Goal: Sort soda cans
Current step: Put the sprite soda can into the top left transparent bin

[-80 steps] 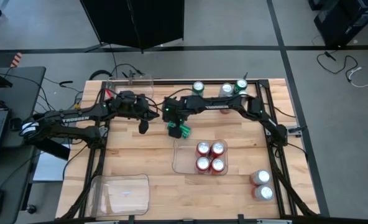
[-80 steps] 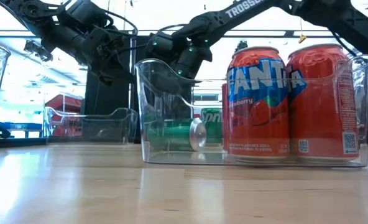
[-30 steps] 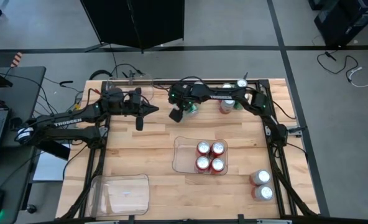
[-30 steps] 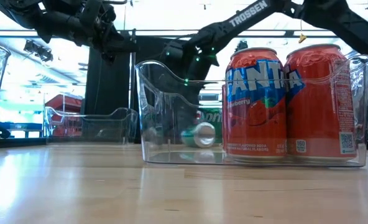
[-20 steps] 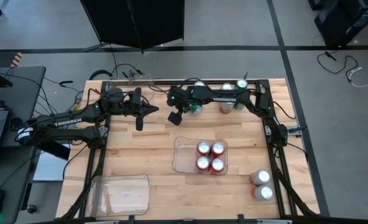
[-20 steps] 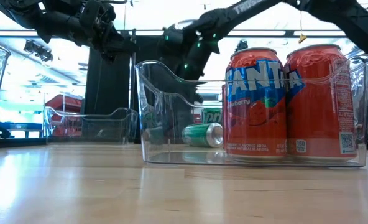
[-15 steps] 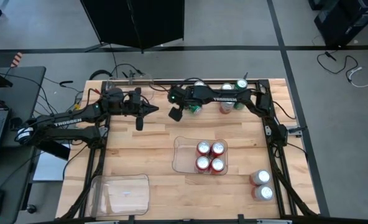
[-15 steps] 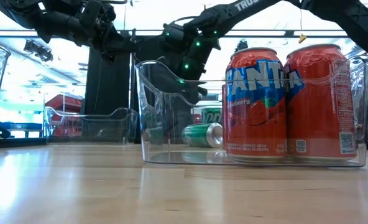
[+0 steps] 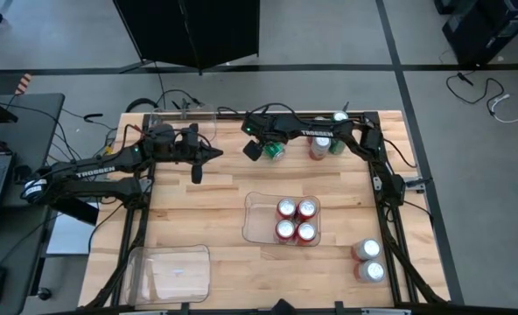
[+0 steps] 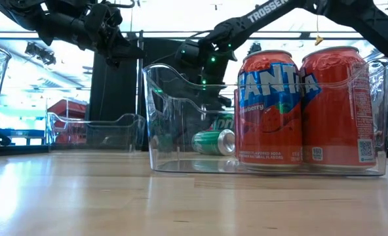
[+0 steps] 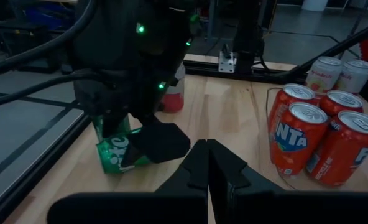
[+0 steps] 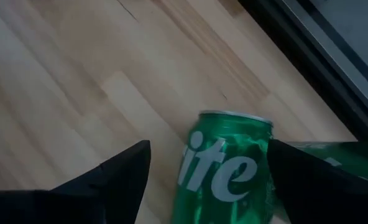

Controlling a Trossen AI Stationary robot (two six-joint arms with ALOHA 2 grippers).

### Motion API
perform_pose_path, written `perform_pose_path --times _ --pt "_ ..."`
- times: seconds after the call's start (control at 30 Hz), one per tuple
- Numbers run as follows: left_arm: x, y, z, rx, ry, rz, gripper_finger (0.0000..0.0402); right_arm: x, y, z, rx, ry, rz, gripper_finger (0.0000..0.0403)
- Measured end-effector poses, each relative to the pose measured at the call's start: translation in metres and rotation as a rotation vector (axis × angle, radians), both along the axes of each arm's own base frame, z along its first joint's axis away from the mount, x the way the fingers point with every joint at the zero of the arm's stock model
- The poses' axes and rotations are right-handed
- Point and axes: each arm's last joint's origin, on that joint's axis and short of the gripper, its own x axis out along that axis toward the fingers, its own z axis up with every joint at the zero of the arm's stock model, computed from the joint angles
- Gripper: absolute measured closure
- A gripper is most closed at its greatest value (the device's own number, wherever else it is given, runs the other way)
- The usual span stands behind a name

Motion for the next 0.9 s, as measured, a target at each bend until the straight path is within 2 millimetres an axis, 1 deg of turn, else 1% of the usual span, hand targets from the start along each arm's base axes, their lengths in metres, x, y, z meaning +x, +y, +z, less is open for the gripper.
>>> perform_pose_path --times 0.1,0.2,0.33,0.43,0.5,0.63,0.73,0.8,0.9 --pt "0.000 0.000 0.000 0.000 0.000 0.000 0.0401 0.001 0.003 0.000 0.036 -0.008 0.018 0.0096" --pt "0.000 0.000 0.000 -0.001 0.001 0.000 0.0401 0.005 0.010 0.000 0.096 -0.041 0.071 0.0096" --pt "0.000 0.000 0.000 0.000 0.000 0.000 0.0401 0.012 0.030 0.002 0.163 -0.059 0.187 0.0097" --pt "0.000 0.000 0.000 0.000 0.000 0.000 0.0401 0.019 0.043 0.010 0.135 -0.075 0.239 0.0095" --pt "0.000 0.000 0.000 0.000 0.001 0.000 0.0401 0.021 0.047 0.015 0.088 -0.057 0.244 0.0090" --pt "0.000 0.000 -0.001 -0.004 0.012 0.000 0.0401 0.020 0.044 0.016 0.026 -0.031 0.202 0.0077" --pt "0.000 0.000 -0.001 -0.005 0.013 0.000 0.0401 0.018 0.036 0.015 0.049 -0.054 0.141 0.0066" --pt "0.000 0.000 -0.001 -0.005 0.013 0.000 0.0401 0.017 0.032 0.010 0.056 -0.072 0.112 0.0060" --pt "0.000 0.000 -0.001 -0.004 0.013 0.000 0.0401 0.015 0.027 0.003 0.078 -0.087 0.106 0.0054"
